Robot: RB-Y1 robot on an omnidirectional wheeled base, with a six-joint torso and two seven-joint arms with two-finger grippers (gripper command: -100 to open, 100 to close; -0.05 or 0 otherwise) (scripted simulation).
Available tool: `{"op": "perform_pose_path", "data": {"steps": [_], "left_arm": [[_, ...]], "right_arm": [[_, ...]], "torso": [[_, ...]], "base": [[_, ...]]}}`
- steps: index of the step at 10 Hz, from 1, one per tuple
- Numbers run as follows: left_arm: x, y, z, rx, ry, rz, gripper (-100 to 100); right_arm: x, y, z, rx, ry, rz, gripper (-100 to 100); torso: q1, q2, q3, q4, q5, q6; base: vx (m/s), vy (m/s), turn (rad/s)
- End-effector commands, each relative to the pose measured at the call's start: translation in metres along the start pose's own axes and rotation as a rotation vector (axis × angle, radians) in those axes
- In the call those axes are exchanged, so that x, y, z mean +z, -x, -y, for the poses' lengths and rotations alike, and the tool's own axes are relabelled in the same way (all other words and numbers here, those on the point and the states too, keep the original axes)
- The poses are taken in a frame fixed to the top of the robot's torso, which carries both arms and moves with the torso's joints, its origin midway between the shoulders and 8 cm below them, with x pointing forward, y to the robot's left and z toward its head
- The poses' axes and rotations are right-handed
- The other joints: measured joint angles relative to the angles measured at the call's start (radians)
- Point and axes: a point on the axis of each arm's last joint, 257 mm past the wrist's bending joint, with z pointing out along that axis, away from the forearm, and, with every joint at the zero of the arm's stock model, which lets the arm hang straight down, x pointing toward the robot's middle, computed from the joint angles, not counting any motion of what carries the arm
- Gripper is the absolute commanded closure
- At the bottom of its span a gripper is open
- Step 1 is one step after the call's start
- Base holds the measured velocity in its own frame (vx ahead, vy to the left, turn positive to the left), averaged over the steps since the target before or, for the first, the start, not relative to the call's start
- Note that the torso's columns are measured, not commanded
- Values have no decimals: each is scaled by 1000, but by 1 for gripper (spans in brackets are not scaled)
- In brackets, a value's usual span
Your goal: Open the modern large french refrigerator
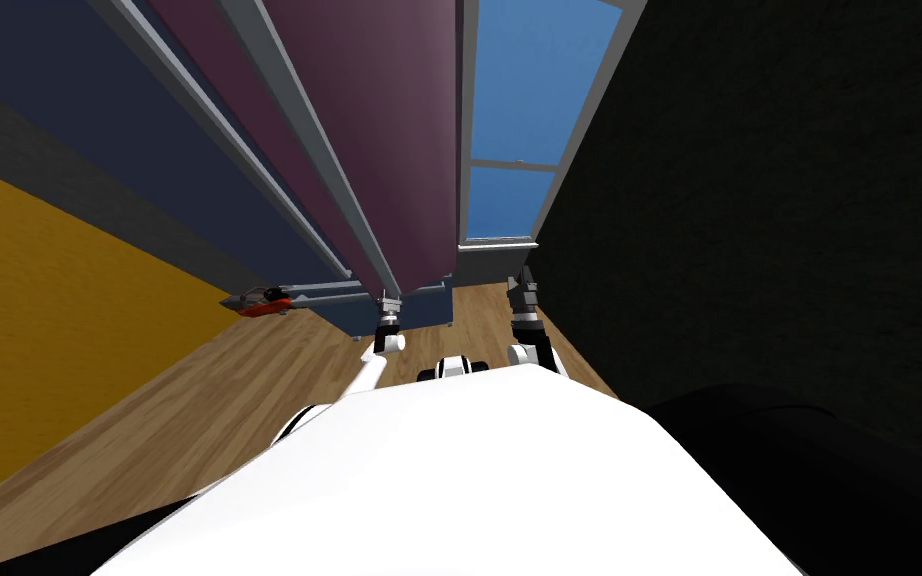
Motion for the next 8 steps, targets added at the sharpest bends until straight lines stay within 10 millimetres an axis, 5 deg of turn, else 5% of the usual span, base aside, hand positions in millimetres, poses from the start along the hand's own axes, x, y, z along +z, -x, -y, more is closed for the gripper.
{"op": "perform_pose_path", "data": {"steps": [1,8], "left_arm": [[10,-6,1,22,-38,12,100],[26,-9,-8,58,-117,121,100]], "right_arm": [[0,0,0,0,0,0,0],[0,0,0,0,0,0,0]], "torso": [[-1,1,0,0,0,0],[-2,1,0,1,-1,2]], "base": [[-75,-80,10],[-73,-82,13]]}}
